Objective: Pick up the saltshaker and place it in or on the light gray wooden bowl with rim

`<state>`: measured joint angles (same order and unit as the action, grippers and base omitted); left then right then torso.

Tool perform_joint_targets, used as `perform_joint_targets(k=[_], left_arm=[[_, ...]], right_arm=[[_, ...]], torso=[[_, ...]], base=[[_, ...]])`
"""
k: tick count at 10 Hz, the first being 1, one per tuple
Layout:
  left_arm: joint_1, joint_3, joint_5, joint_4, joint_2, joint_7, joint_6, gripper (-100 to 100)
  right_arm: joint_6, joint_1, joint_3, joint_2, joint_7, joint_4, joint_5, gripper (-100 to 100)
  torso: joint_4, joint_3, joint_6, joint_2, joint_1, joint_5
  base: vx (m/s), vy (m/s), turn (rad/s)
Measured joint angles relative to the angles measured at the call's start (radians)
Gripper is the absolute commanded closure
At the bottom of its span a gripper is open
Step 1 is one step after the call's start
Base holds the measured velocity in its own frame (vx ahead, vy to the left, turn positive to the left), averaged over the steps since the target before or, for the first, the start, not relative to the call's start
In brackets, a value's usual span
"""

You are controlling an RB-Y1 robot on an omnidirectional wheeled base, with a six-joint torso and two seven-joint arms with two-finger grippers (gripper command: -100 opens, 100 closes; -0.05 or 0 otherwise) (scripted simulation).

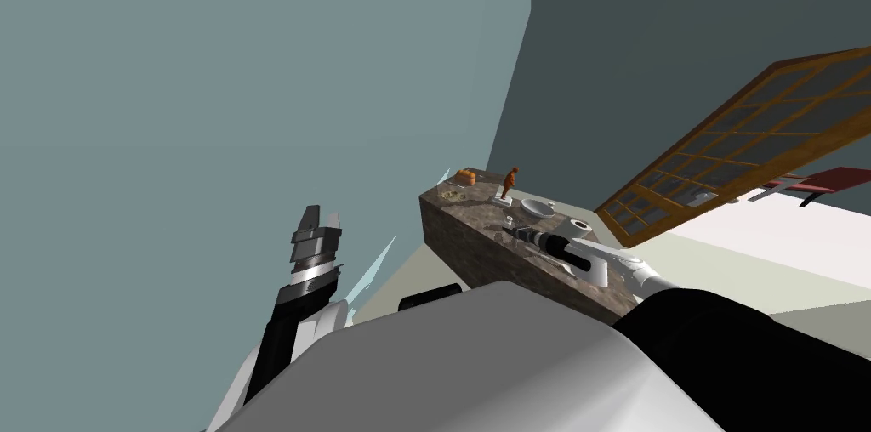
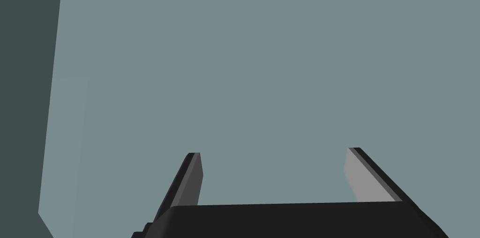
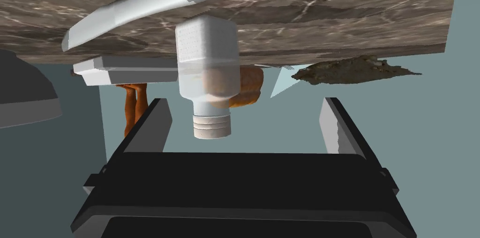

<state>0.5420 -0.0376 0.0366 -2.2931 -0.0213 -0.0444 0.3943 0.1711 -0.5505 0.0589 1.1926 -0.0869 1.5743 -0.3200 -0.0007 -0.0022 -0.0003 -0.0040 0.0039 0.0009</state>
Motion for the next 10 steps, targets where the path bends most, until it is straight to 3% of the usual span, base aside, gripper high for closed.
perform_joint_targets(k=[4, 5, 6, 8, 9, 10], left_arm=[[0.0, 0.0, 0.0, 0.0, 0.0, 0.0, 0.0, 0], [0.0, 0.0, 0.0, 0.0, 0.0, 0.0, 0.0, 0], [0.0, 0.0, 0.0, 0.0, 0.0, 0.0, 0.0, 0], [0.0, 0.0, 0.0, 0.0, 0.0, 0.0, 0.0, 0], [0.0, 0.0, 0.0, 0.0, 0.0, 0.0, 0.0, 0], [0.0, 0.0, 0.0, 0.0, 0.0, 0.0, 0.0, 0]], right_arm=[[-0.04, 0.014, 0.045, 0.095, -0.005, -0.088, -0.049, -100], [-0.043, 0.015, 0.046, 0.097, -0.005, -0.09, -0.051, 0], [-0.042, 0.015, 0.046, 0.097, -0.005, -0.09, -0.05, -100], [-0.043, 0.03, 0.053, 0.068, -0.016, -0.113, -0.057, -100], [-0.043, 0.031, 0.053, 0.066, -0.018, -0.115, -0.057, 100], [-0.043, 0.031, 0.053, 0.067, -0.018, -0.115, -0.057, 100]], torso=[[0.0, -0.001, 0.0, -0.002, 0.0, 0.0], [0.0, 0.0, 0.0, 0.001, -0.001, 0.0], [0.001, 0.002, 0.0, 0.003, -0.003, -0.001], [0.0, 0.001, 0.0, 0.001, -0.006, -0.002], [0.0, 0.001, 0.0, 0.002, -0.005, -0.001], [0.001, 0.002, 0.0, 0.003, -0.004, -0.001]], base=[[0.067, 0.053, 0.033], [0.007, 0.005, 0.0], [0.033, -0.013, 0.108], [0.036, -0.024, 0.056], [0.0, 0.0, 0.0], [0.003, -0.005, -0.003]])
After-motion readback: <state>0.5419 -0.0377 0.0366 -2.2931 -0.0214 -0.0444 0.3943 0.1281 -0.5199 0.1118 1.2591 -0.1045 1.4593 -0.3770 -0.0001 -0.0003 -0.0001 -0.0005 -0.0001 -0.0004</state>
